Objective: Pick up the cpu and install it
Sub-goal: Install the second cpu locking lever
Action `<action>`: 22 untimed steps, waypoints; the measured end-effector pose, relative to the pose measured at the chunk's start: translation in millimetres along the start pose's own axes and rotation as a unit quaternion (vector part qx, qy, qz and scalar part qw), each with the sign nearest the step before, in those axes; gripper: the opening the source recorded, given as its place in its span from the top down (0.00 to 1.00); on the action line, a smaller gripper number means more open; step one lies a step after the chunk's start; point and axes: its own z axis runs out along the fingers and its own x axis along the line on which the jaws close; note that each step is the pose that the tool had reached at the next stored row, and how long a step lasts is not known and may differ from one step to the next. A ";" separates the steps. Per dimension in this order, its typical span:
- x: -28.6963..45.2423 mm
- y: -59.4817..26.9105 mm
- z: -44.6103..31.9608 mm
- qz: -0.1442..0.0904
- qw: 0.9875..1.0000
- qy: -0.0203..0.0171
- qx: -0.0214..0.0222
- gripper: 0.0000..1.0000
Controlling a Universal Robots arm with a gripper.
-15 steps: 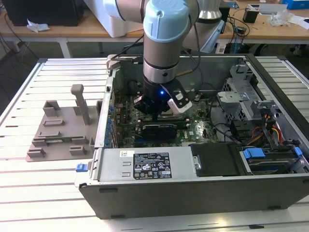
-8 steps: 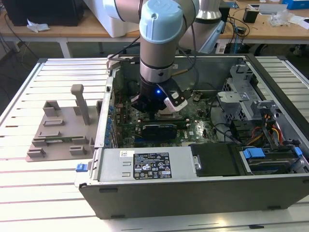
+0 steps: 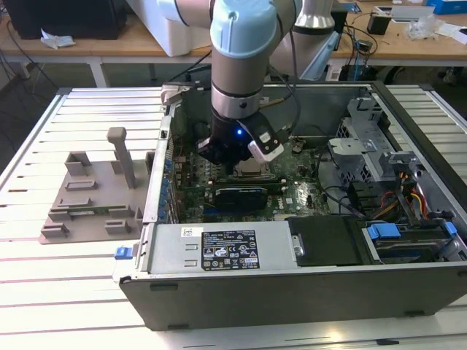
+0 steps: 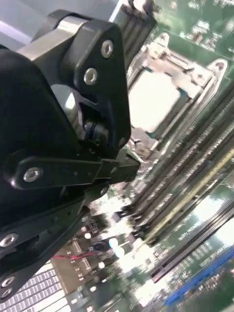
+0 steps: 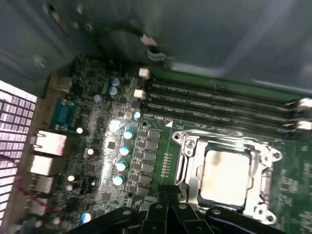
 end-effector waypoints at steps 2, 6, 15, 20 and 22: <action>-3.4 3.2 -2.5 0.000 1.000 0.001 0.003 0.89; -18.1 5.7 -2.2 0.002 1.000 0.012 0.019 0.89; -48.5 19.5 -0.4 0.006 0.997 0.034 0.068 0.89; -61.6 29.5 1.1 0.007 0.997 0.041 0.067 0.89; -62.6 31.8 -1.7 0.007 0.997 0.041 0.067 0.89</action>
